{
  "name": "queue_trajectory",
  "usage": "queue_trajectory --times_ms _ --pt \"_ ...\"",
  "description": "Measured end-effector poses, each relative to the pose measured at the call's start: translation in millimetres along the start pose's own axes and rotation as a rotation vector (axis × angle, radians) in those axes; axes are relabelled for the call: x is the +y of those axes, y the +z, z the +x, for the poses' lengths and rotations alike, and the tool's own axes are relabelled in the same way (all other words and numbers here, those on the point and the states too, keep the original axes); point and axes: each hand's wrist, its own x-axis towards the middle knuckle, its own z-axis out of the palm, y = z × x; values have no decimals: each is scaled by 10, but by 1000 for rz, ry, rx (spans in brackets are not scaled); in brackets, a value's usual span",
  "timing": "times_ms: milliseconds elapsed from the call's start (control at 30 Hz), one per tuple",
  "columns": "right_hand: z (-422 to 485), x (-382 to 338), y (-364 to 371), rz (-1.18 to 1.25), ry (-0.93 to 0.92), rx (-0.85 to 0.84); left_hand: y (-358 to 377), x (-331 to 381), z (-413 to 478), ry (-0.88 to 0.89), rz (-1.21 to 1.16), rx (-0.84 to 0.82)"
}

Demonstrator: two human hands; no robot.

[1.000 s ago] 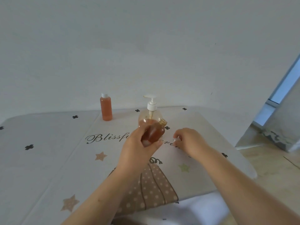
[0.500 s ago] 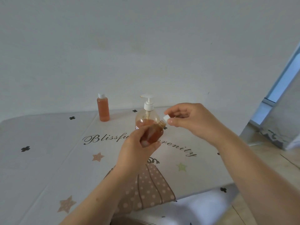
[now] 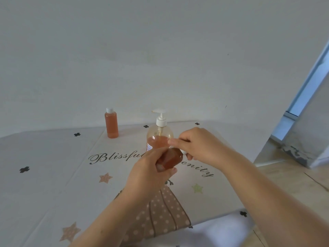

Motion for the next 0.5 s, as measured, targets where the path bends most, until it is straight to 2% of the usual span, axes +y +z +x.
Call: queue_trajectory --times_ms 100,233,333,500 --pt "-4 -16 -29 17 -4 20 -8 -32 8 -16 2 17" --pt "7 55 -109 151 -48 -142 -44 -86 45 -27 -17 42" --pt "-6 73 -93 205 -89 -175 -49 -77 54 -5 -35 26" --pt "-34 20 4 55 44 -105 -40 -89 37 30 17 14"
